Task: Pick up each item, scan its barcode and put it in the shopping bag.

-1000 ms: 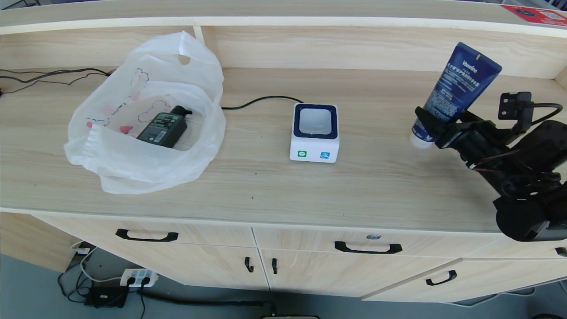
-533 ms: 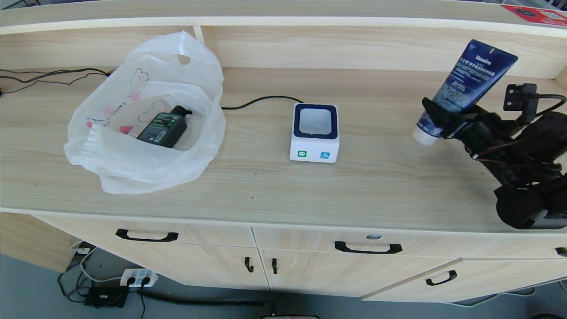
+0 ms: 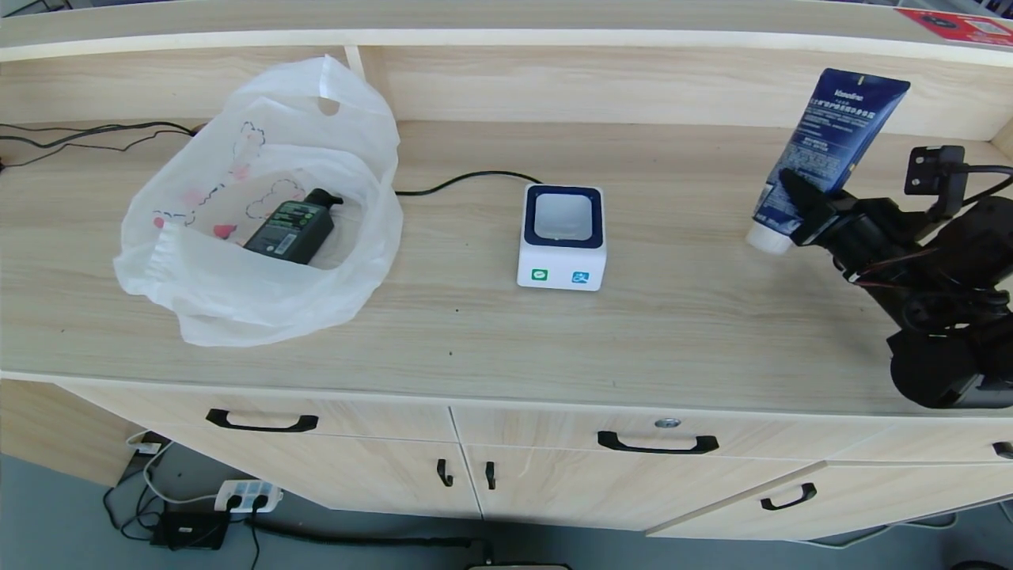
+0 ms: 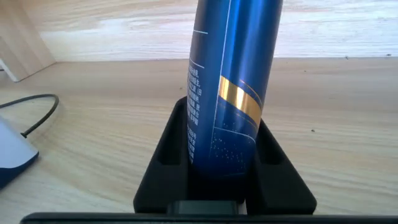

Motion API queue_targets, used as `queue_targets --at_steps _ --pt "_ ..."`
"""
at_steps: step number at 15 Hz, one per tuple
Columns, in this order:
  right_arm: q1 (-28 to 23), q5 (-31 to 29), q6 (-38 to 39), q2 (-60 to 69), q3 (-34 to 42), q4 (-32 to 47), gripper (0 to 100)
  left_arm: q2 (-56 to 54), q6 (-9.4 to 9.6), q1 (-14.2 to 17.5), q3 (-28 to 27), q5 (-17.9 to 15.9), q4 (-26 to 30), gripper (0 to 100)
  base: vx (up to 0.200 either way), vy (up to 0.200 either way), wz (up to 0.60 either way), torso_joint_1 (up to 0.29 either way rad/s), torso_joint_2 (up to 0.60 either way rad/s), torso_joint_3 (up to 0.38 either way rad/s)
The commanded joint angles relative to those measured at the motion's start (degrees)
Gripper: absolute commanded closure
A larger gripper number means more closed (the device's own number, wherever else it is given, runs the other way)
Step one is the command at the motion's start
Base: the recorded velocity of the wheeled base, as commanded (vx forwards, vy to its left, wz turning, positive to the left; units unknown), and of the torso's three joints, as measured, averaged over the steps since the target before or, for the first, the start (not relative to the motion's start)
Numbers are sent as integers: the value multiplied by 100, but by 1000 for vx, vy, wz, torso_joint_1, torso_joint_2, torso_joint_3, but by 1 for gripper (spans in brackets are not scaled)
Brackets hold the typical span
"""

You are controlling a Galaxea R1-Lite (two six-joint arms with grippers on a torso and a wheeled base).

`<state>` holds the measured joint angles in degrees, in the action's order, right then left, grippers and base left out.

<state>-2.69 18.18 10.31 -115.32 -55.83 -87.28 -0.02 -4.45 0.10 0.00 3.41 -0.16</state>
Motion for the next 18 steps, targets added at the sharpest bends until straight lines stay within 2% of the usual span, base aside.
queue_targets --at_steps 1,5,10,12,14,15,18 --pt "-3 2 -3 115 2 -17 100 2 6 -1 0 1 16 0 0 0 0 0 0 0" --pt "6 -25 -21 476 187 -43 100 2 14 -1 0 1 33 0 0 0 0 0 0 0" --pt "138 -25 102 1566 1303 -69 100 2 14 -1 0 1 33 0 0 0 0 0 0 0" --pt "516 -25 507 2163 1690 -61 100 2 14 -1 0 1 33 0 0 0 0 0 0 0" --pt "1122 -33 929 2673 2033 -61 100 2 14 -1 0 1 33 0 0 0 0 0 0 0" --pt "1588 -33 1078 2963 2243 -52 100 2 14 -1 0 1 33 0 0 0 0 0 0 0" --pt "2423 -60 1526 3429 2973 -52 100 2 14 -1 0 1 33 0 0 0 0 0 0 0"
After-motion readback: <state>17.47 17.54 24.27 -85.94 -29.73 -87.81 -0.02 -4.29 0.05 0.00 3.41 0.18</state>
